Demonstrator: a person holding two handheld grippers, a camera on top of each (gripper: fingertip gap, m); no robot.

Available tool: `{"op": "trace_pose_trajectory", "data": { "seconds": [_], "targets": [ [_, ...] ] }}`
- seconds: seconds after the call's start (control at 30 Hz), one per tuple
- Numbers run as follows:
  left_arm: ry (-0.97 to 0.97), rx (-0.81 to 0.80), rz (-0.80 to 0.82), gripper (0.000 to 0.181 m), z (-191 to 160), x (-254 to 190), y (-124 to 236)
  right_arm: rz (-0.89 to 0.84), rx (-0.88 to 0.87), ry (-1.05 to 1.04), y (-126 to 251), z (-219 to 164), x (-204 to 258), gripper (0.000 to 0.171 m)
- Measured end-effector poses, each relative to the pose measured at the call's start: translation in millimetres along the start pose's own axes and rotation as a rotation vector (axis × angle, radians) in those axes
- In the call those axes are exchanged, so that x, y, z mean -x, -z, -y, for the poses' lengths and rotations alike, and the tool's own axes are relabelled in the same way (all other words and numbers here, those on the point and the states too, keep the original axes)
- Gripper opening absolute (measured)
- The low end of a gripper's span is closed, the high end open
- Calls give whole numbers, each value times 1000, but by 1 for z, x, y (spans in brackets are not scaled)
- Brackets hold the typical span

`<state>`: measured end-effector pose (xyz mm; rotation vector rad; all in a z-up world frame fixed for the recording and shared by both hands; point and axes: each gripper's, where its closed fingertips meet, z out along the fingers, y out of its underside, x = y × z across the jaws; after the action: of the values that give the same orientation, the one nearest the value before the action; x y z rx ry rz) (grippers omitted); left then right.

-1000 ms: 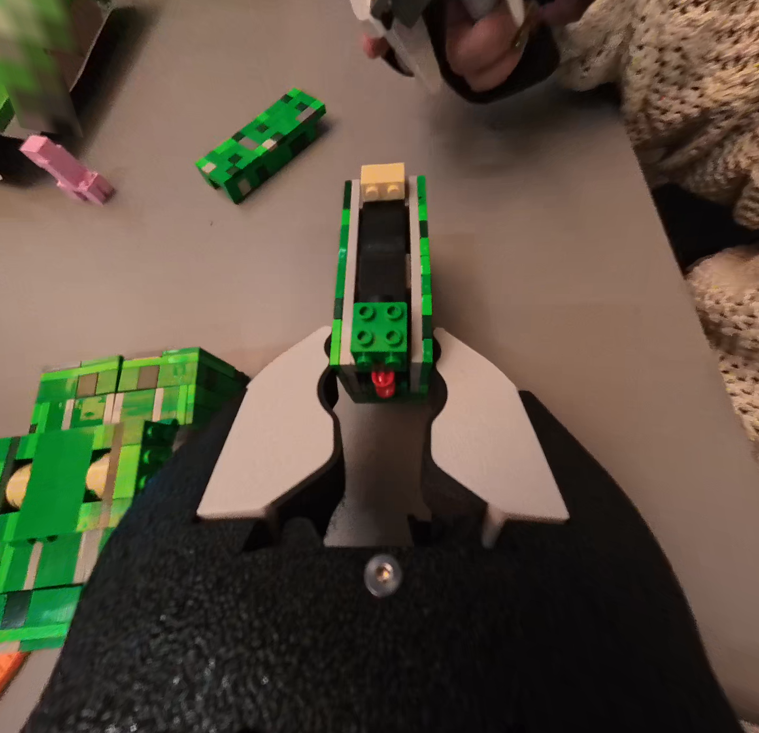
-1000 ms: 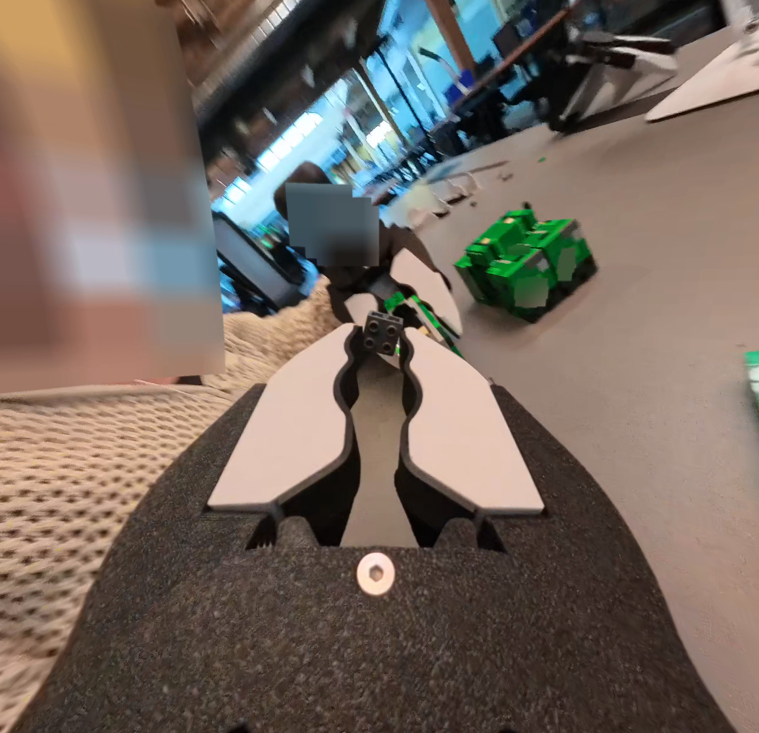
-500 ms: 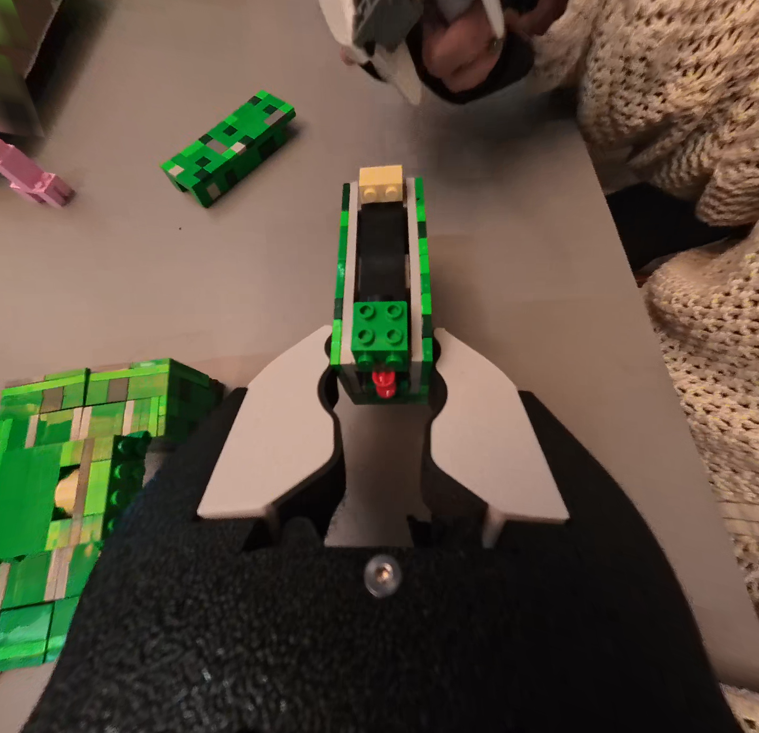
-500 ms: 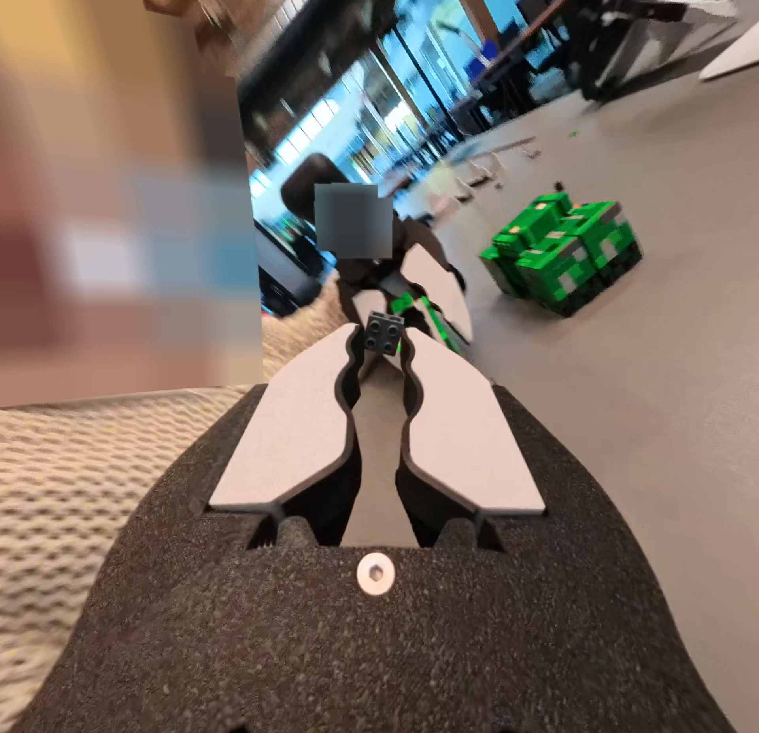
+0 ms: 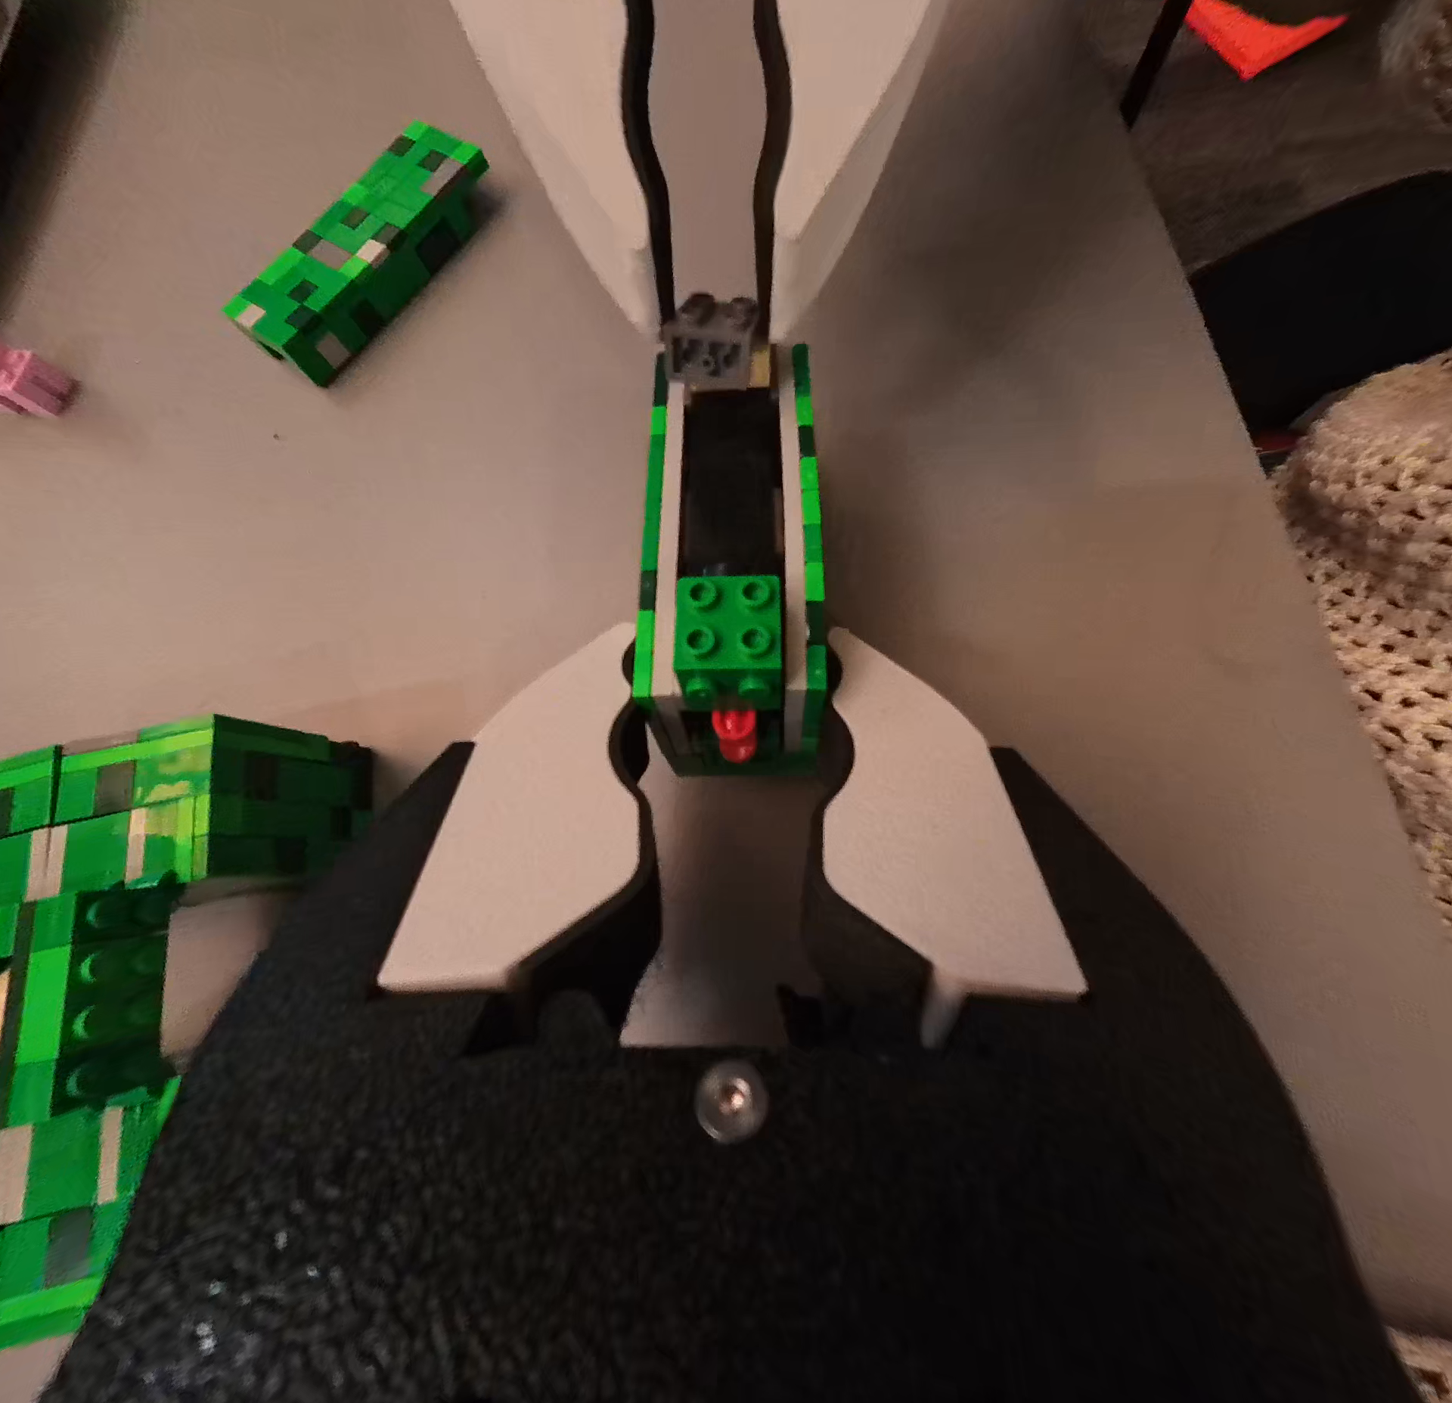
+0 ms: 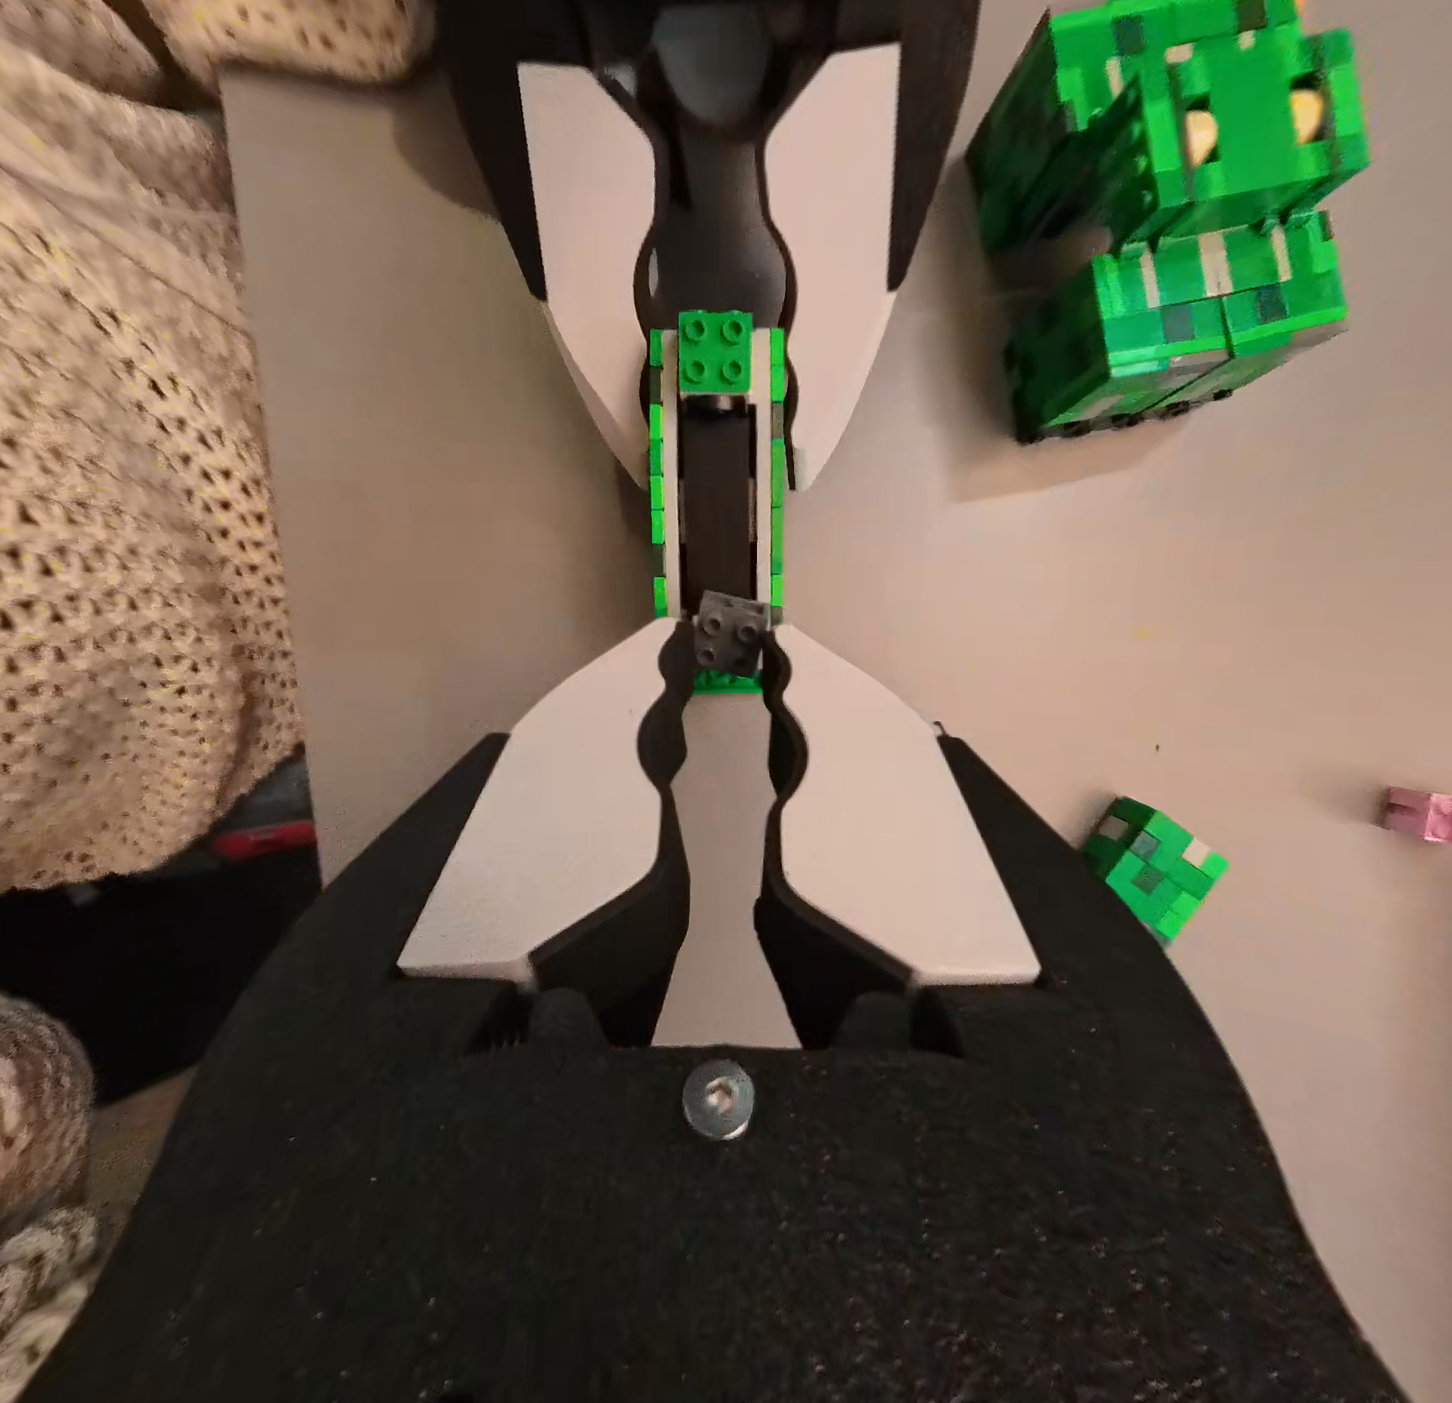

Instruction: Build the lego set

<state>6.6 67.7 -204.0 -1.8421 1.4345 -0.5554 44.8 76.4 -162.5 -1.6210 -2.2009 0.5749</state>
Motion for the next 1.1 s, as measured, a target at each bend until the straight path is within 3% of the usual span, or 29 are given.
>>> {"op": "trace_pose_trajectory", "data": {
  "seconds": [0.57,1.1],
  "targets": [
    [-16,-9,-17,39,-1,-4,-3,71,365,130,-3,-4,8,16],
    [-8,-14,-45,39,-5,-4,-5,76,338,119,-4,-2,9,17]
  ]
}}
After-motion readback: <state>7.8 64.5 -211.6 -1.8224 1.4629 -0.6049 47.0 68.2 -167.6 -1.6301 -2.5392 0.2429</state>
